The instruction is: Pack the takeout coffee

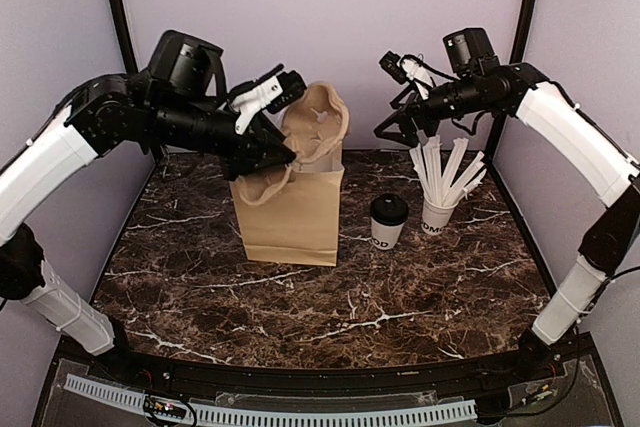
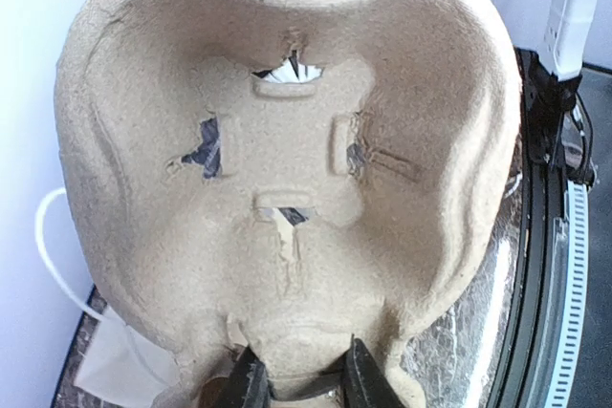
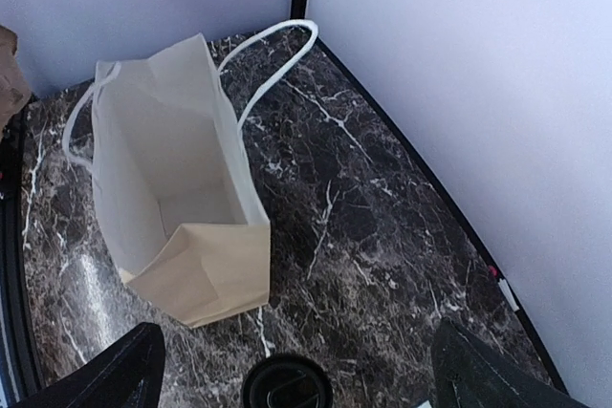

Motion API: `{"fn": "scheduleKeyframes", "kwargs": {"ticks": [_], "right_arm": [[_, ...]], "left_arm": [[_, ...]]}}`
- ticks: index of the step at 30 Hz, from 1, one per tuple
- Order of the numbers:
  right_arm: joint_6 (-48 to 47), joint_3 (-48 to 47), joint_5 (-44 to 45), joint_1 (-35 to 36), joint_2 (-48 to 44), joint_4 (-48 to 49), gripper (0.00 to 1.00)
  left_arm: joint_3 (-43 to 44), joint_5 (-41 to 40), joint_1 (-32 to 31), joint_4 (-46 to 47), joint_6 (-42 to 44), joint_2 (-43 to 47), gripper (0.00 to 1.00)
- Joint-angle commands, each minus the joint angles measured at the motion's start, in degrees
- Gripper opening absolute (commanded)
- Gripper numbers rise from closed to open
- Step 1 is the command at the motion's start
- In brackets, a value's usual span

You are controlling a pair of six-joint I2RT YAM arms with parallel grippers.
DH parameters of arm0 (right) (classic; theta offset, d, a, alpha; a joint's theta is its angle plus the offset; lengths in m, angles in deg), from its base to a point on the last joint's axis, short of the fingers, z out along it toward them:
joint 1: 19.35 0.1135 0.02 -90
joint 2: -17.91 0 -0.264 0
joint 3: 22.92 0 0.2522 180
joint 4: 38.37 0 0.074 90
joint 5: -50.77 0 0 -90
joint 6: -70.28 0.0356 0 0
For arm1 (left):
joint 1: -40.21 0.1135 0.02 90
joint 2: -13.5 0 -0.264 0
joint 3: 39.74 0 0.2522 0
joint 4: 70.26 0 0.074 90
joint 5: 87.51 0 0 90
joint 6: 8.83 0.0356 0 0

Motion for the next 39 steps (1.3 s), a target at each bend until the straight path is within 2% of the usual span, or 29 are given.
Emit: {"fn": "scheduleKeyframes", "kwargs": {"ticks": [1, 3, 8, 13, 16, 20, 23, 25, 26, 29, 30, 32, 34, 39], "right_arm": [[6.22, -10.19, -7.91, -0.13, 7.91, 4.29, 0.99], [8.47, -16.82, -12.8, 0.27, 13.34, 2.99, 0.94], [9.36, -28.13, -16.19, 3.3, 24.97, 0.5, 0.85], [8.3, -29.62, -19.47, 5.3, 28.75, 1.33, 0.84], [9.56, -29.99, -18.43, 6.2, 29.9, 2.86, 0.78], [10.15, -30.01, -17.61, 6.75, 30.91, 4.43, 0.62], [9.98, -30.22, -15.44, 6.99, 31.62, 4.52, 0.58], [9.85, -30.46, -15.48, 7.08, 32.14, 4.27, 0.5], [9.79, -30.5, -15.7, 7.09, 32.34, 4.21, 0.45], [9.67, -30.96, -16.06, 7.09, 32.62, 4.77, 0.24], [9.76, -31.11, -16.34, 7.09, 32.54, 5.1, 0.18], [9.95, -31.81, -16.86, 7.24, 32.4, 5.26, 0.14], [9.41, -32.63, -17.15, 7.55, 32.04, 4.9, 0.0], [3.88, -29.78, -17.0, 9.19, 27.76, 4.25, 0.0]], "left_arm": [[1.46, -1.3, 0.39, 3.49, 2.28, 2.44, 0.22], [1.44, -2.53, 0.55, 4.86, 1.99, 4.08, 0.22], [0.47, -7.22, 0.82, 5.55, 0.36, 8.94, 0.22], [-1.11, -11.48, 0.88, 5.23, -1.4, 14.69, 0.22], [-3.24, -12.99, 0.82, 5.64, -2.37, 18.14, 0.22], [-6.27, -13.93, 0.79, 6.72, -3.51, 20.84, 0.22], [-6.63, -14.23, 0.86, 6.88, -3.12, 21.08, 0.22], [-6.22, -14.58, 0.84, 6.79, -1.99, 20.77, 0.23], [-6.04, -15.01, 0.84, 6.62, -1.6, 20.36, 0.22], [-4.71, -15.36, 0.89, 6.24, 0.13, 18.89, 0.22], [-4.63, -15.49, 0.92, 6.57, 0.71, 18.72, 0.22], [-4.85, -15.81, 0.92, 7.51, 1.45, 18.51, 0.22], [-4.92, -15.96, 0.97, 8.28, 2.11, 18.47, 0.22], [-5.19, -15.94, 1.3, 10.17, 3.85, 18.87, 0.21]]}}
